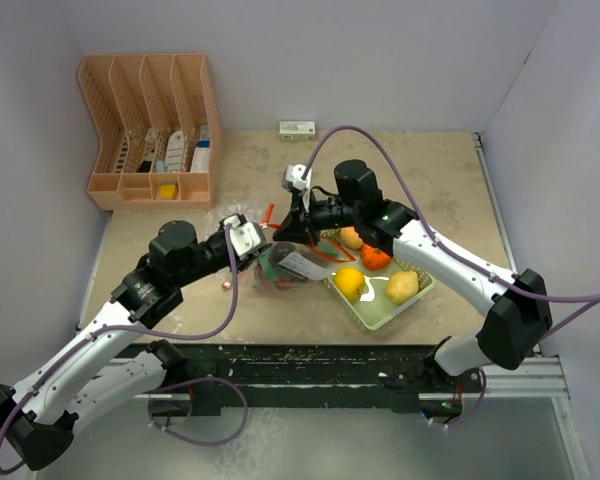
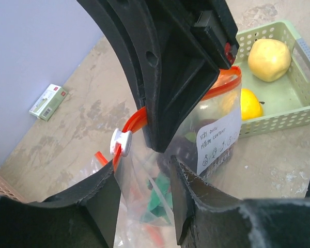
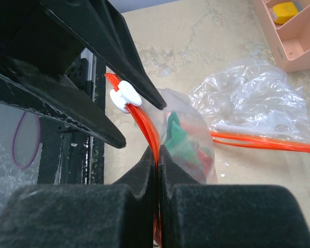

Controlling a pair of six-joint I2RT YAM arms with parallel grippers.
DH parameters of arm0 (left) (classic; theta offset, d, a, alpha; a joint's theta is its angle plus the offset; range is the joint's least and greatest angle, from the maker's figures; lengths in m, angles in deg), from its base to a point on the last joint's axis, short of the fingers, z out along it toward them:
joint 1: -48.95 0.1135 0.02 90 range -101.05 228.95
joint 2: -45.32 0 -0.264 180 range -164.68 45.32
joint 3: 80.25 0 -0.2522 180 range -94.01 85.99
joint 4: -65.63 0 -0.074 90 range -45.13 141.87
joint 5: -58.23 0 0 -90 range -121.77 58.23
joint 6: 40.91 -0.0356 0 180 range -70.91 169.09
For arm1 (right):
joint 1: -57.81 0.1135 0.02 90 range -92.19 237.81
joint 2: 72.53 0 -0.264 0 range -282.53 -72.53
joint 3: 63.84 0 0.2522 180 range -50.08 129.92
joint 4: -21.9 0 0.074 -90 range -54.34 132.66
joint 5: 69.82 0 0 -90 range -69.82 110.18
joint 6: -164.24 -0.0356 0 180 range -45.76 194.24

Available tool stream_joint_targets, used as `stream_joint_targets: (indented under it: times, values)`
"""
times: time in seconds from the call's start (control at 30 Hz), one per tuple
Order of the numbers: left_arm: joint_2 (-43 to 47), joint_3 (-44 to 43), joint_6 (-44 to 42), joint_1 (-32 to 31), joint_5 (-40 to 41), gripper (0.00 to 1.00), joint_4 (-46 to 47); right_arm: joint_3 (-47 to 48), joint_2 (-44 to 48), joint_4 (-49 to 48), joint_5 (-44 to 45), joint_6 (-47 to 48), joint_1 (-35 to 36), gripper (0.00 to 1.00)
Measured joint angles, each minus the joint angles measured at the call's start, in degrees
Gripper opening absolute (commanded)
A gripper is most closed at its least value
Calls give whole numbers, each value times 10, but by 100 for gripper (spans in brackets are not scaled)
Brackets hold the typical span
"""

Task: Place the food in the zip-top bag and seal the zipper
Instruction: Adjust the zipper food storage bag at the center of the board.

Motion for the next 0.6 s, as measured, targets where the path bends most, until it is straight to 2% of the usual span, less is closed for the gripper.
stream_joint_targets:
  times: [0.07,0.17,0.3,0.5,0.6]
  values:
    - [-3,9,0,0,-1,40,11,0,0,3,-2,3,0,0]
    - [-11,17,-1,0,-1,18,28,0,1,11,-12,9,0,0]
    - [-21,24,-2,0,0,0,54,0,6,20,-18,16,0,0]
    - [-17,41,-2,-1,1,0,84,0,8,23,-18,23,0,0]
    - [-12,43,-2,-1,1,0,86,0,9,24,-16,24,0,30]
